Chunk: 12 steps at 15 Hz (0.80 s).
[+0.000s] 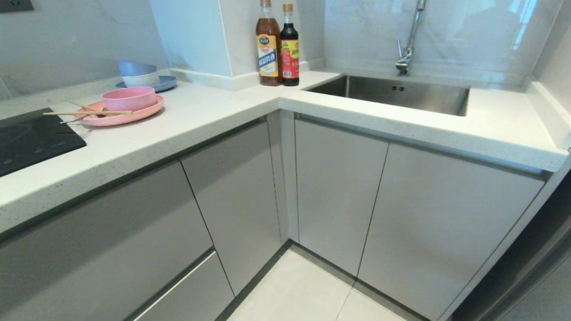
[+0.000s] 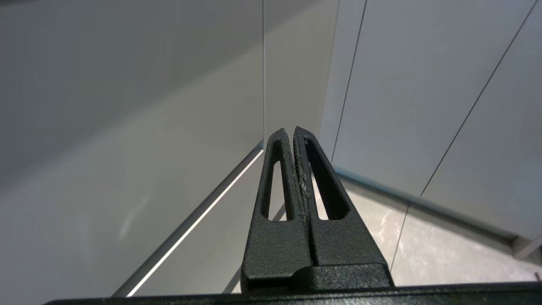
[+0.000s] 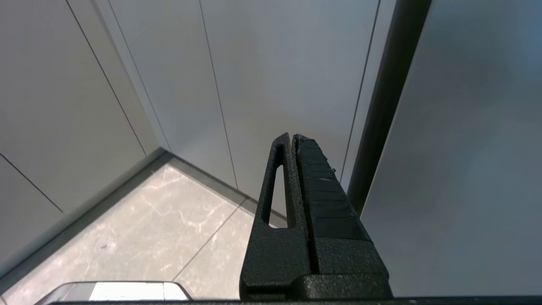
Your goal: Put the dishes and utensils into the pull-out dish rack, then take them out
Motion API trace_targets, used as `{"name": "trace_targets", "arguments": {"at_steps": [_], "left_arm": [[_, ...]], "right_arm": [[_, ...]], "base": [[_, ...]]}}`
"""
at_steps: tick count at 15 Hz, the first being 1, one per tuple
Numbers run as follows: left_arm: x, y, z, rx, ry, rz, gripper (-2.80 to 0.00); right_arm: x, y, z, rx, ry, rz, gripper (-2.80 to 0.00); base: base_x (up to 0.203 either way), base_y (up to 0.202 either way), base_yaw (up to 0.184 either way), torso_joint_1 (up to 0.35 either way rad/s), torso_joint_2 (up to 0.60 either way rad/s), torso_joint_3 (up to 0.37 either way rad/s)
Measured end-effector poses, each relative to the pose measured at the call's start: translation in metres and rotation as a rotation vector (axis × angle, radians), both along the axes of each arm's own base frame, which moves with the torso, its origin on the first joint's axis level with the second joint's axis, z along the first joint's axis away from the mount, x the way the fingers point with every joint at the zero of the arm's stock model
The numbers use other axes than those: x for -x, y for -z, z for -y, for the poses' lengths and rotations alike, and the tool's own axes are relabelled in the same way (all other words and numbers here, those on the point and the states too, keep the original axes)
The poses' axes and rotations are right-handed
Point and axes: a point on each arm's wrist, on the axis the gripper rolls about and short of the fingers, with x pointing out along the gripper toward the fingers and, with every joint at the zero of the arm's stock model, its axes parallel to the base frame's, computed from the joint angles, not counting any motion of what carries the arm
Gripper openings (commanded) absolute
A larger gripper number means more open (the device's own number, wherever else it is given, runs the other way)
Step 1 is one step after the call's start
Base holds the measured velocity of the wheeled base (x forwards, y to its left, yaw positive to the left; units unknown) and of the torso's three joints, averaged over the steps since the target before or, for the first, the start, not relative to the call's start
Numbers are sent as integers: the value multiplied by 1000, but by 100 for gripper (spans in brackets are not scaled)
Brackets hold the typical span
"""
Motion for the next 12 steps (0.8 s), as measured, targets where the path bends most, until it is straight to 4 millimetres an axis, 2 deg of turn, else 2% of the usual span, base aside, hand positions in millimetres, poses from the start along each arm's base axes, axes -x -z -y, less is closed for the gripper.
{"name": "trace_targets", "arguments": {"at_steps": [8,12], "left_arm": [[0,0,0,2,0,2,-280],[0,0,0,8,-3,3,-280]], "right_arm": [[0,0,0,0,0,0,-280],[0,0,0,0,0,0,-280]], "base": [[0,0,0,2,4,203],[0,0,0,2,3,85]]}}
